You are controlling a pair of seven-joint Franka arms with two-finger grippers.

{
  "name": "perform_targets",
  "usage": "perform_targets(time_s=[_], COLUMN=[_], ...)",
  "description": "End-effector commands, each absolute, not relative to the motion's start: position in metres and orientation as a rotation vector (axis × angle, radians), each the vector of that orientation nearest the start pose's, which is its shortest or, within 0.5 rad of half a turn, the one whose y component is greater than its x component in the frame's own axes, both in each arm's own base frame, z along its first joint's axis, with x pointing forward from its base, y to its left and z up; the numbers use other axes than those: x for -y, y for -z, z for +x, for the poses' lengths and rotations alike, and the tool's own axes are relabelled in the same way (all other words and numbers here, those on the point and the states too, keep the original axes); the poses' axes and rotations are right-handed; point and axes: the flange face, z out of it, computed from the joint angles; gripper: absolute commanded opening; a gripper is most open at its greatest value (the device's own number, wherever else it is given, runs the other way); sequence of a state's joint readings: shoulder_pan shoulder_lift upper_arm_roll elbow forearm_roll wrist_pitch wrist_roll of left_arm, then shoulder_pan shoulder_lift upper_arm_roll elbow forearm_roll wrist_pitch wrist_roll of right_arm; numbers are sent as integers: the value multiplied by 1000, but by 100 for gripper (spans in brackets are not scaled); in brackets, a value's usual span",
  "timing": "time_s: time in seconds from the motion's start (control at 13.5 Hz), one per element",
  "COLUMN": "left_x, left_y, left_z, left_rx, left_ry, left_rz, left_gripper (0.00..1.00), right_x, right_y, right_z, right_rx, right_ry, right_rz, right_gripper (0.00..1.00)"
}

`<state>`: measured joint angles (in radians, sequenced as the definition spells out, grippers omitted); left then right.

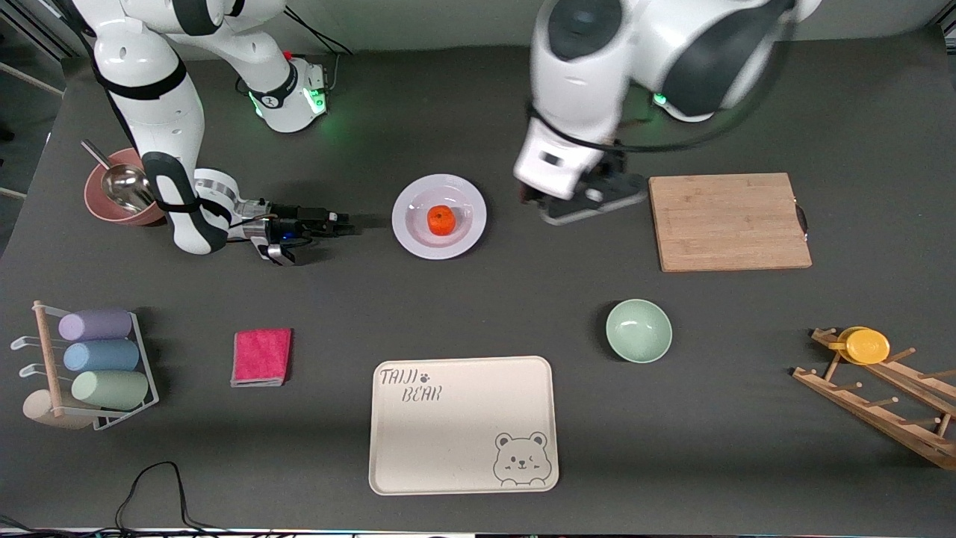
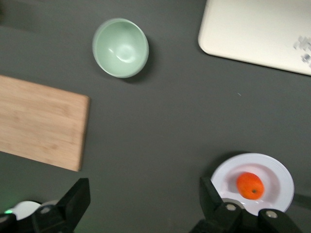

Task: Place orange and plate with both arms
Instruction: 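Retract the left gripper while the right gripper approaches the plate rim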

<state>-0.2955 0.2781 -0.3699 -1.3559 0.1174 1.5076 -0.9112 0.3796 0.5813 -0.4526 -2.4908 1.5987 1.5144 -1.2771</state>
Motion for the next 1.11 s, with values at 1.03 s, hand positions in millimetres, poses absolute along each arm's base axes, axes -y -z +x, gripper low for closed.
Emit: perform_targets(time_s=[1.03], left_x=[23], left_y=[-609], left_z=[560], left_rx=[37], left_ry=[-42], left_rz=[-3153], left_gripper=[100], right_x=[-160], right_y=[-67], right_z=[363], right_rx=[-216], right_ry=[50], right_rz=[-1732], right_gripper=[100])
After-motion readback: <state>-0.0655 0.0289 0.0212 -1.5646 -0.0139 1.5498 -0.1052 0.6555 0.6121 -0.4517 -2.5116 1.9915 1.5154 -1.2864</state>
